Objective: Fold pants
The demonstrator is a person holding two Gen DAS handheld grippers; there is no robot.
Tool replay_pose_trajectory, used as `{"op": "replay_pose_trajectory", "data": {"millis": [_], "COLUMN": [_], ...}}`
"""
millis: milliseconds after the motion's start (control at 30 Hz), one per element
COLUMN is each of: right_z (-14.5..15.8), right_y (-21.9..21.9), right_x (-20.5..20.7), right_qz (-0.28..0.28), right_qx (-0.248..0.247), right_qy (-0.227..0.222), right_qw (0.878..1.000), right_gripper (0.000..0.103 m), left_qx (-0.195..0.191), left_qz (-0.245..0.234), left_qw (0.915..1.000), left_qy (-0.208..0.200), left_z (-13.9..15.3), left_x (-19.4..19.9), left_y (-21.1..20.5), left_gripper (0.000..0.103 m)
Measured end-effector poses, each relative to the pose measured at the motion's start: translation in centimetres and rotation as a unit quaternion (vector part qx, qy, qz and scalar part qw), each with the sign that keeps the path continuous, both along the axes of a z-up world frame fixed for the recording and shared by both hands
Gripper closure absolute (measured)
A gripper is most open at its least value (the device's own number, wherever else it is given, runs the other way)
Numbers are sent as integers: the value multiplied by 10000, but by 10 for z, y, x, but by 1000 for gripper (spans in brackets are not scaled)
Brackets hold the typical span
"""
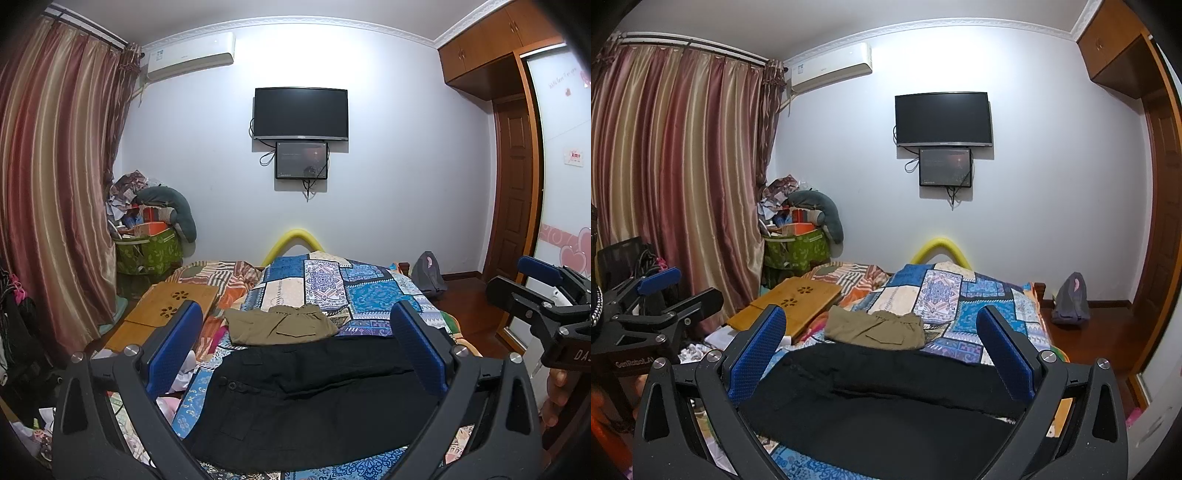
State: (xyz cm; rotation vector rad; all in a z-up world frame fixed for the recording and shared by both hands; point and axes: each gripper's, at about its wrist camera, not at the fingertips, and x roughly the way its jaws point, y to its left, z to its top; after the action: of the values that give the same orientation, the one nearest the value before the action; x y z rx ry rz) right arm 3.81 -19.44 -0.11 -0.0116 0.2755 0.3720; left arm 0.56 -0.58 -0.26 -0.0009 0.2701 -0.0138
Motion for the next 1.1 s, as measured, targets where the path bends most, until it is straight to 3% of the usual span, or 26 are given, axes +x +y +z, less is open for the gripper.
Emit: {"op": "replay_pose_trajectory", "data": {"millis": [1100], "right_z": [-6], "right_y": [4], "right_x": [4], "right_qz": [-17], "right_qx": [-50], "right_qy": [110], "right_qw": [9999], "right_gripper": [0], "left_qx": [-42], "left_qz": [20], "left_qw": [9999], "left_qy": [95], "left_z": [-4], "left_x": [8], "left_y": [4], "left_gripper": [0]}}
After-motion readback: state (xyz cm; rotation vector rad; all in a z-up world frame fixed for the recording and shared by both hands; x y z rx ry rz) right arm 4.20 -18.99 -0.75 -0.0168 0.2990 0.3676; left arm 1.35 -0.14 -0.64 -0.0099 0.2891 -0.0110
